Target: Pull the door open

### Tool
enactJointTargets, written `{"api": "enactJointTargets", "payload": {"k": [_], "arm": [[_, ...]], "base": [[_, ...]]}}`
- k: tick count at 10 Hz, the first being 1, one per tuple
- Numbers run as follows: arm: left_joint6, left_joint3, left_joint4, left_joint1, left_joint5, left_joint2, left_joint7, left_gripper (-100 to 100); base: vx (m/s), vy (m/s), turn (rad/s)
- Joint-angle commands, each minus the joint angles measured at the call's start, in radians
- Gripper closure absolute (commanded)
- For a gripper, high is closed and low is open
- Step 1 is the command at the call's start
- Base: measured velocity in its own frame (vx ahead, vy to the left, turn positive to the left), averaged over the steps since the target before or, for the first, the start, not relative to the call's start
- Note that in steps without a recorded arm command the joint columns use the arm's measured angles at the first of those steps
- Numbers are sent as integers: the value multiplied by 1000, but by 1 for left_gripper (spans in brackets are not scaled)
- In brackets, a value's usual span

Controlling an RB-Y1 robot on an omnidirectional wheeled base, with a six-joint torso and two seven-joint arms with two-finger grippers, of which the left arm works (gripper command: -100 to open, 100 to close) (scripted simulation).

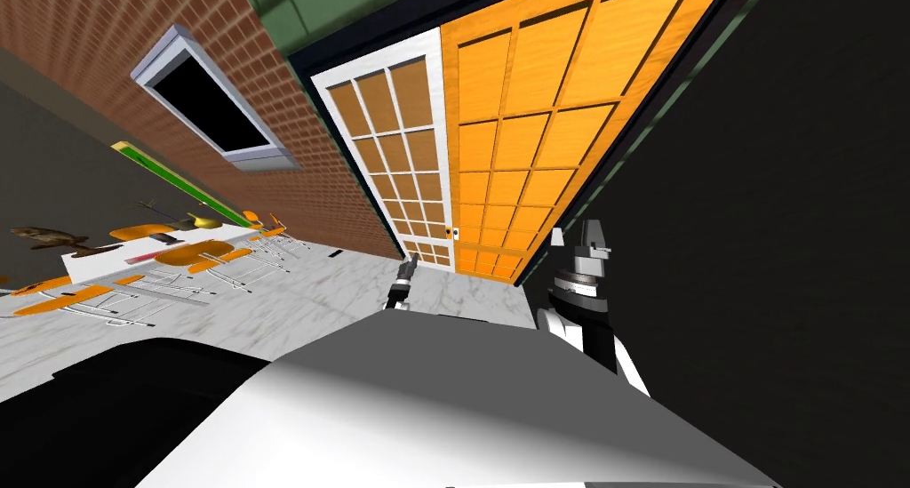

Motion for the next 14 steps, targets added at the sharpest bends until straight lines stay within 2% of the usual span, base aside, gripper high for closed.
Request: {"api": "enactJointTargets", "payload": {"k": [1, 3, 4, 14], "arm": [[-16, 11, 50, -13, -10, 1, -45, -100], [-32, 24, 104, -26, -22, 3, -95, -100], [-32, 24, 105, -26, -22, 3, -95, -100], [-106, 83, 357, -89, -76, 4, -326, -100]], "base": [[109, -3, -116], [105, -12, -106], [67, 0, -42], [102, -7, -101]]}}
